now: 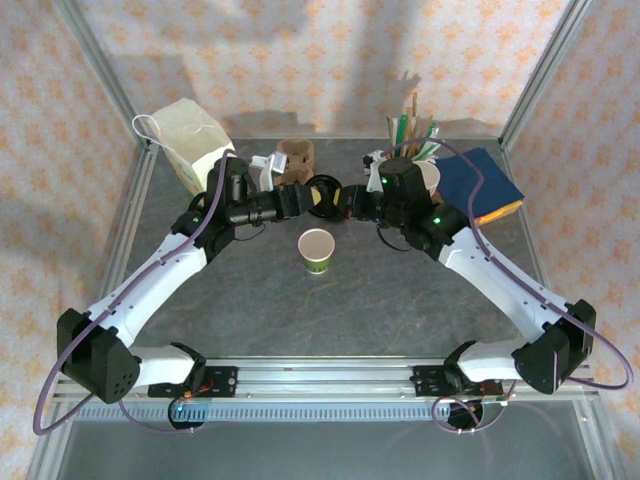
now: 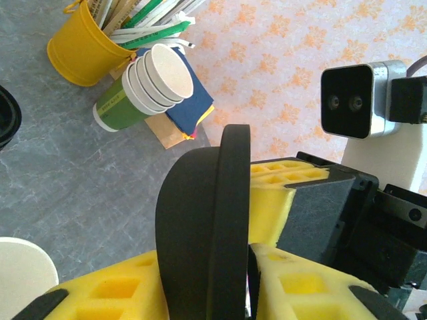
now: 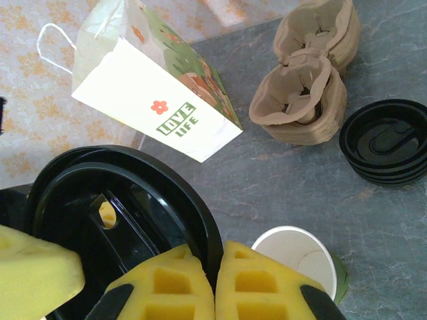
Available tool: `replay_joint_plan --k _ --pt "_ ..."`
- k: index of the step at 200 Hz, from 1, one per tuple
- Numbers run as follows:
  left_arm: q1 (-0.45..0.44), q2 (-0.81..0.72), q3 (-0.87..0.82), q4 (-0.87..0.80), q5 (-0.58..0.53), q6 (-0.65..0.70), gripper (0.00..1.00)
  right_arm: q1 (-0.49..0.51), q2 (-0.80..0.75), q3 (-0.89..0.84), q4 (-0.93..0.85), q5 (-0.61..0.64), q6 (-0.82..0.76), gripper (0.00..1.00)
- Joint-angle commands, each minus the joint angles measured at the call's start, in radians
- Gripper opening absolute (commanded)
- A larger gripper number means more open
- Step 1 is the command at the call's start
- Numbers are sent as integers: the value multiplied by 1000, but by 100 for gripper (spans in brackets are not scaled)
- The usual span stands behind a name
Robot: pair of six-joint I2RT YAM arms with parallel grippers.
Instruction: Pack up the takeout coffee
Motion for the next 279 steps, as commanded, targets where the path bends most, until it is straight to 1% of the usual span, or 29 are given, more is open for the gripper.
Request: replay_joint_plan --k 1,17,30,39,66,79,92,111,120,138,156,164,177,195,207,223,239,257,279 --pt "-8 -3 -13 67 32 -17 30 8 -35 -17 35 -9 -7 0" --pt "-8 -4 -16 69 27 -20 26 9 -43 -21 35 -7 -8 1" --pt "-7 -8 -25 80 30 -27 14 9 -51 -23 36 -2 -11 6" --pt "-8 -13 -30 88 32 -34 11 9 -59 -23 36 11 -16 12" --pt "-8 -33 -48 118 30 -56 9 9 -97 -27 27 76 -62 34" --pt "-8 -42 -49 113 25 -57 8 8 -114 -24 11 133 -117 40" --pt "-7 -52 -48 102 21 -52 8 7 -177 -39 17 205 -171 49" --pt "-5 -66 -47 79 8 -42 8 7 -261 -83 65 286 -271 62" --pt "-2 -71 -42 61 4 -37 8 7 -295 -102 93 300 -321 65" --pt "3 -73 -24 4 1 -14 8 7 -349 -145 153 262 -452 66" --pt "16 -63 14 -119 -3 25 8 7 -388 -193 220 253 -595 67" --pt "23 -52 34 -201 -11 41 8 7 -401 -216 250 259 -660 67" --pt "43 -33 57 -309 -4 55 6 7 -420 -263 299 241 -801 66" --pt "61 -34 52 -395 13 34 6 9 -438 -328 347 182 -1000 64" --pt "65 -44 45 -427 18 11 7 9 -434 -346 333 122 -1136 64" --pt "71 -56 35 -467 25 -23 7 10 -423 -369 312 67 -1309 60" --pt "73 -61 21 -498 48 -59 7 20 -411 -394 328 57 -1426 59" --pt "73 -64 -10 -497 84 -110 7 47 -400 -422 335 46 -1558 59" --pt "72 -67 -50 -477 107 -162 7 97 -382 -452 360 64 -1658 59"
